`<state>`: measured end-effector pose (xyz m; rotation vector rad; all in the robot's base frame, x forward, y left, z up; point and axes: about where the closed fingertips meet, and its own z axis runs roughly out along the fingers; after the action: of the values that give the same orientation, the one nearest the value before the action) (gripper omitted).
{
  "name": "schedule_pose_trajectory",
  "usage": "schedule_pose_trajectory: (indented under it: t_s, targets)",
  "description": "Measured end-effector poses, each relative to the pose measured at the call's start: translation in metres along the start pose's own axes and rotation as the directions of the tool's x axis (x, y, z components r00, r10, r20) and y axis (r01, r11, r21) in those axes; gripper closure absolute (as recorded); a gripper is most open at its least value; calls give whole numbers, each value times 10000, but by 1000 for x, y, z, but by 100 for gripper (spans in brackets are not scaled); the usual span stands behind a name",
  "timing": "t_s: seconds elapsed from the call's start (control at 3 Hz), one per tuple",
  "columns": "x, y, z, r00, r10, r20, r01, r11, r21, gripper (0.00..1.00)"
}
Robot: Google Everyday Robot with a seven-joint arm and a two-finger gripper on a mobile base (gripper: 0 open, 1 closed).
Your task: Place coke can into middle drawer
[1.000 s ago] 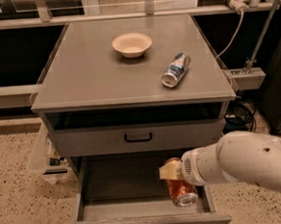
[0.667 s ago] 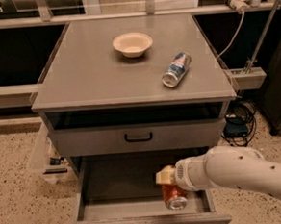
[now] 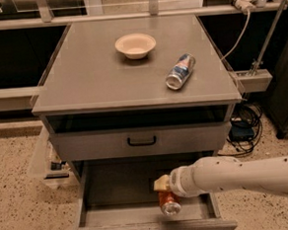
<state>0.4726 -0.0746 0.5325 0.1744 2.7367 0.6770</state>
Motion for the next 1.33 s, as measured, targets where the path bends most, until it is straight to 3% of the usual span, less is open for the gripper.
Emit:
schedule_pose_trajectory:
  t_s: [0.67,1.0,1.33]
  targets:
    - [0,0,7,10000,43,-54,-43,9999,-110,100]
    - [4,13,24,9973,355,-645,-440,9897,-1363,100]
    - [-10,19,37,9939,339,-1045,-640,9517,-3003,100]
